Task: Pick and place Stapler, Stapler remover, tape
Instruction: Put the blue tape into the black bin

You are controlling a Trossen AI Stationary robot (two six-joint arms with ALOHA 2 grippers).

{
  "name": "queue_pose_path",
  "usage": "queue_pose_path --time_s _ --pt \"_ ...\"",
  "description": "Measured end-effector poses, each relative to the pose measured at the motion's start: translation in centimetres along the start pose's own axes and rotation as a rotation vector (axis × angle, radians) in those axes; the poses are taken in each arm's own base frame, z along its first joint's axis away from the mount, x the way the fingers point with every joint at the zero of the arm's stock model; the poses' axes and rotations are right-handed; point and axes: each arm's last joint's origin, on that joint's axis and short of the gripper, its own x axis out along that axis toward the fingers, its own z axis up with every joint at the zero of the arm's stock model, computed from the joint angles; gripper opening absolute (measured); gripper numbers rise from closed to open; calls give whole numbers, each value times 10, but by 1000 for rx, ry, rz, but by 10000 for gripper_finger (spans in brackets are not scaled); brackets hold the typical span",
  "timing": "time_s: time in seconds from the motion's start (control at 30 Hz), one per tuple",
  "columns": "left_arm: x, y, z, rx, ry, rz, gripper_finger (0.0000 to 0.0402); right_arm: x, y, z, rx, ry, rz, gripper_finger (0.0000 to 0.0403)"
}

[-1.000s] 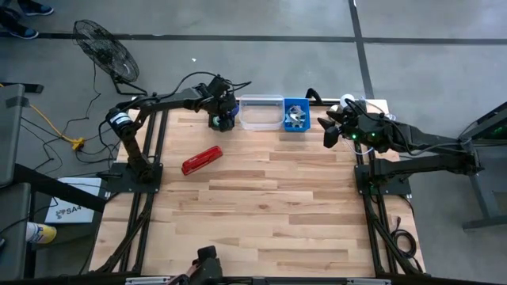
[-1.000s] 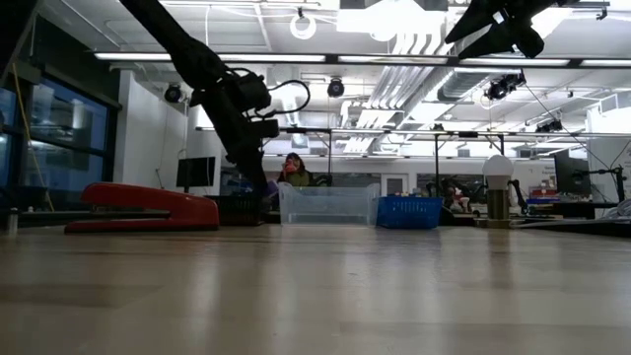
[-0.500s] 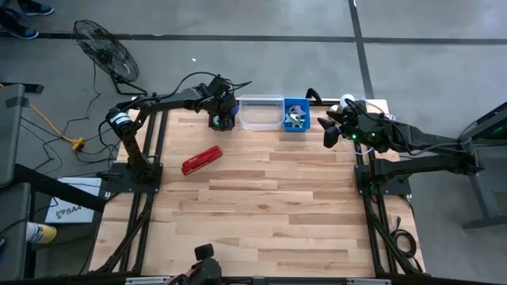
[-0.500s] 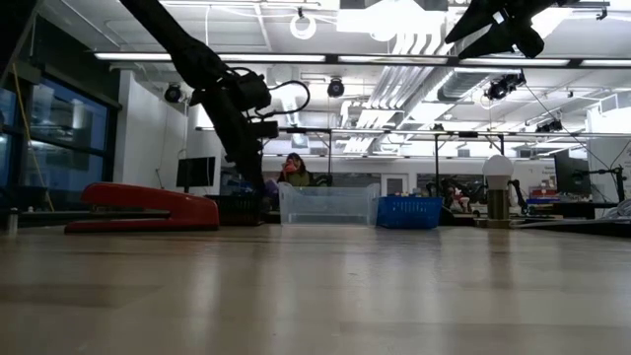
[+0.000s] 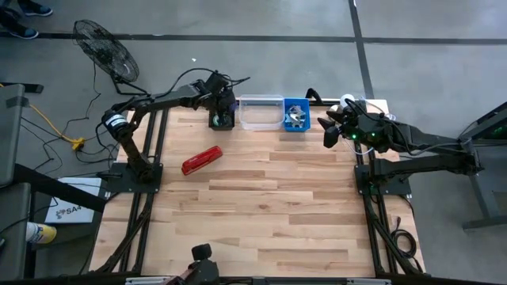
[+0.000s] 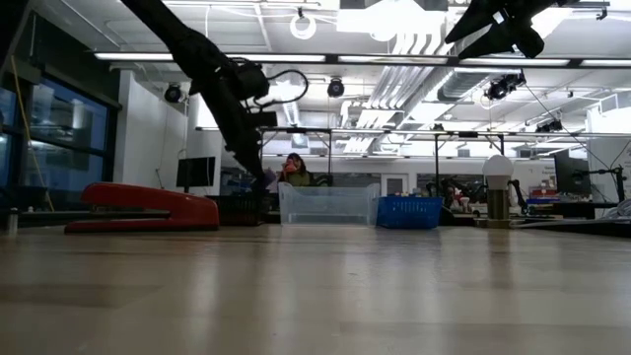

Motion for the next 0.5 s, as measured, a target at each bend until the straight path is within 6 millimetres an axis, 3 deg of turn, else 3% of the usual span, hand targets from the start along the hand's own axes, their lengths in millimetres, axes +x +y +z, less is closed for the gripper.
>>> queue_pose_path --time_s 0.17,0.27,0.5 --pt "-20 3 9 54 66 -19 25 0 0 0 0 0 0 216" --pt "-29 5 5 103 190 -28 25 0 0 0 0 0 0 217" --pt "-33 10 -5 125 294 -76 25 0 -1 0 -3 -12 -23 217"
